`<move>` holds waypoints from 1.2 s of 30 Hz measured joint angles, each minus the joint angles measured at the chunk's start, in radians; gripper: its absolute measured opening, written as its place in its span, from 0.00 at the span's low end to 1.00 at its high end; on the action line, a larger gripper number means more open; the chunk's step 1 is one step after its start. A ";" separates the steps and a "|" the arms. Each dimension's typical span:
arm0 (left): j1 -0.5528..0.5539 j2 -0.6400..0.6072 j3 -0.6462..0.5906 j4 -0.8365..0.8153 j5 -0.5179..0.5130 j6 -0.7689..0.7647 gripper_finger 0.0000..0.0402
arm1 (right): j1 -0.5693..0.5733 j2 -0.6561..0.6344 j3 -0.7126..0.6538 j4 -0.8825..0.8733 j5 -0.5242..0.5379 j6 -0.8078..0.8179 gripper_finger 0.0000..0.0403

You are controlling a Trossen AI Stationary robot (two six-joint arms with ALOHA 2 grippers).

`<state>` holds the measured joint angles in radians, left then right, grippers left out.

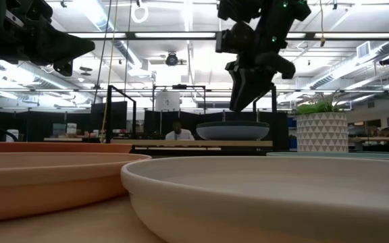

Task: Place and stack plates onto a shelf
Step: Put the light orange plate on the shelf

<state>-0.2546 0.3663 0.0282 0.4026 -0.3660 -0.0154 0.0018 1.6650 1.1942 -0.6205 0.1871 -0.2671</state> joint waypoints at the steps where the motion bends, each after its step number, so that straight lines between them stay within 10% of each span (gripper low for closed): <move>1: 0.000 0.000 0.000 0.000 0.000 0.000 0.02 | 0.008 0.000 0.000 0.000 0.004 0.023 0.29; 19: 0.000 0.000 0.024 0.193 0.000 0.013 0.02 | 0.111 -0.260 -0.490 0.786 0.101 -0.035 0.29; 36: 0.008 0.409 0.529 -0.212 0.011 -0.012 0.02 | 0.079 -0.464 -0.759 1.099 0.102 -0.151 0.29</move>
<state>-0.2462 0.7754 0.5571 0.1907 -0.3547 -0.0274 0.0807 1.2007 0.4349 0.4789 0.2893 -0.4182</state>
